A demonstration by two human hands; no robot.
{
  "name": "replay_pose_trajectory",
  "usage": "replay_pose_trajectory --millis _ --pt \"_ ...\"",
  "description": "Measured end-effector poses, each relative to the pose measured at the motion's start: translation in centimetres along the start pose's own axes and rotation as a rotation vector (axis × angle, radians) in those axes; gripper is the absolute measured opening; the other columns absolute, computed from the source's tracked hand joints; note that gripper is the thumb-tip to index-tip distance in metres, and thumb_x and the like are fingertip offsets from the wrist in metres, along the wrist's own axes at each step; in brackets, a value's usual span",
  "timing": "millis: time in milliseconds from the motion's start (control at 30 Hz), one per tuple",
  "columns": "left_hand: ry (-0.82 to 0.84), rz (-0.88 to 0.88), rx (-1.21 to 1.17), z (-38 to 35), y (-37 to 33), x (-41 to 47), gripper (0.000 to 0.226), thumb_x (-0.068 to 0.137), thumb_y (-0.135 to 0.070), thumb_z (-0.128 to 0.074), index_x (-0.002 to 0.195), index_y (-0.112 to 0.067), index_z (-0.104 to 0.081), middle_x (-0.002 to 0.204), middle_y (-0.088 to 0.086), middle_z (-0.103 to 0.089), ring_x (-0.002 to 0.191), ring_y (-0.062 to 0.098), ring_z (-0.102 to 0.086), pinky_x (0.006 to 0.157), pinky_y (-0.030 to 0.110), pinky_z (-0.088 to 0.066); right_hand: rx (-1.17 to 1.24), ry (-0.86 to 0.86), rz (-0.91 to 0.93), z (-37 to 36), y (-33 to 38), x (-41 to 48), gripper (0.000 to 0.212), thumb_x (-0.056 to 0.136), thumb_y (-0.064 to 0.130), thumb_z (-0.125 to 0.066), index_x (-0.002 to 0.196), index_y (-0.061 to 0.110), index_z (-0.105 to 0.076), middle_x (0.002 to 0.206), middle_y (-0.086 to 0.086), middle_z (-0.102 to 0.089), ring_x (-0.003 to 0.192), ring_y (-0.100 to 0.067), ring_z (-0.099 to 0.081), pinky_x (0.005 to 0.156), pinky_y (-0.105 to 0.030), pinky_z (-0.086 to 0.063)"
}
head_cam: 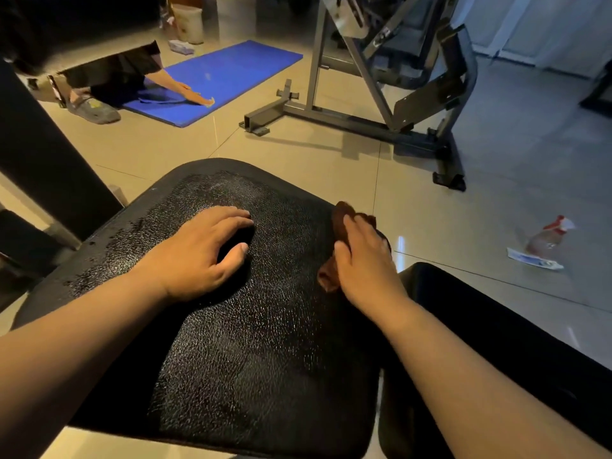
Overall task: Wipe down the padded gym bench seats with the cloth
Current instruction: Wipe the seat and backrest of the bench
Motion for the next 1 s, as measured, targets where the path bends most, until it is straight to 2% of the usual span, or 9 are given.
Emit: replay_pose_trajectory --millis 300,567,633,700,733,800,867,933,1000 --pt "0.020 0.039 -0.033 -0.2 0.5 -0.1 0.061 0.091 -0.054 -0.034 0.139 -0.022 -0.051 0.148 -0.006 -0.045 0.139 0.013 -0.037 0.117 0.044 -0.032 0.013 0.082 0.045 0.1 -1.1 -6.6 0.057 0.109 0.039 -0.028 0.162 0.032 -0.006 0.167 0.015 -0.003 0.153 -0.004 0.003 0.126 -0.036 -0.007" --pt "0.006 0.075 -0.029 0.0 0.4 0.1 0.056 0.090 -0.049 -0.037 0.138 -0.026 -0.055 0.147 -0.010 -0.047 0.137 0.011 -0.039 0.116 0.040 -0.033 0.010 -0.051 -0.076 -2.2 3.7 -2.6 0.058 0.108 0.023 -0.029 0.161 0.013 -0.008 0.170 -0.007 0.001 0.156 -0.025 0.006 0.126 -0.043 0.004" --pt "0.019 0.078 -0.049 0.3 0.2 -0.2 0.057 0.089 -0.049 -0.036 0.136 -0.026 -0.058 0.148 -0.009 -0.048 0.138 0.013 -0.041 0.116 0.039 -0.032 0.036 0.059 0.102 -3.4 5.3 -5.7 0.057 0.109 0.025 -0.029 0.162 0.021 -0.009 0.170 0.002 0.005 0.155 -0.016 0.009 0.126 -0.036 0.004" --pt "0.035 0.086 -0.069 0.8 -0.4 -0.7 0.057 0.087 -0.049 -0.036 0.132 -0.027 -0.063 0.147 -0.007 -0.051 0.139 0.014 -0.041 0.117 0.040 -0.032 0.287 0.197 0.156 -2.5 5.5 -8.6 0.054 0.108 0.023 -0.032 0.160 0.033 -0.020 0.165 0.021 0.006 0.149 0.002 0.006 0.119 -0.013 -0.002" --pt "0.027 0.107 -0.059 1.2 -0.9 -1.1 0.056 0.086 -0.050 -0.036 0.129 -0.029 -0.066 0.146 -0.007 -0.053 0.140 0.013 -0.041 0.117 0.042 -0.033 0.449 0.182 0.119 -1.6 5.1 -8.9 0.053 0.107 0.017 -0.035 0.156 0.035 -0.031 0.163 0.026 0.002 0.145 0.008 0.000 0.111 -0.003 -0.006" --pt "-0.005 0.186 -0.025 1.3 -3.0 -1.7 0.060 0.085 -0.055 -0.030 0.130 -0.034 -0.064 0.147 -0.008 -0.052 0.142 0.014 -0.039 0.119 0.046 -0.030 0.605 0.003 -0.021 0.0 2.5 -7.0 0.053 0.103 0.006 -0.039 0.147 0.033 -0.047 0.162 0.024 -0.012 0.144 0.008 -0.010 0.111 -0.006 -0.009" --pt "-0.004 0.294 -0.078 0.2 -7.1 -2.1 0.073 0.082 -0.064 -0.016 0.142 -0.040 -0.049 0.156 -0.007 -0.038 0.147 0.017 -0.028 0.123 0.046 -0.016 0.567 -0.158 -0.117 0.8 0.1 -5.3 0.052 0.100 0.002 -0.041 0.143 0.028 -0.053 0.161 0.019 -0.023 0.147 0.003 -0.018 0.118 -0.014 -0.012" --pt "0.050 0.314 -0.085 -2.1 -11.9 -1.9 0.083 0.080 -0.069 -0.001 0.154 -0.041 -0.024 0.166 -0.001 -0.011 0.153 0.020 -0.006 0.124 0.048 -0.001 0.479 -0.203 -0.109 0.3 -0.4 -4.7 0.050 0.100 0.003 -0.043 0.145 0.024 -0.053 0.159 0.021 -0.028 0.138 0.015 -0.021 0.106 0.002 -0.012" --pt "0.084 0.263 0.011 -4.4 -14.2 -0.8 0.084 0.082 -0.065 0.008 0.158 -0.035 -0.014 0.167 0.006 0.008 0.153 0.024 0.013 0.123 0.051 0.005 0.423 -0.203 -0.074 -0.5 -0.5 -4.9 0.047 0.103 0.008 -0.043 0.146 0.026 -0.052 0.157 0.025 -0.030 0.127 0.029 -0.019 0.098 0.005 -0.013"
Point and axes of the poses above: each hand's wrist, its own x-axis towards the middle knuckle, its own z-axis out of the back of the hand, y = z × x, the point moved 4 cm from there along x, towards the middle knuckle
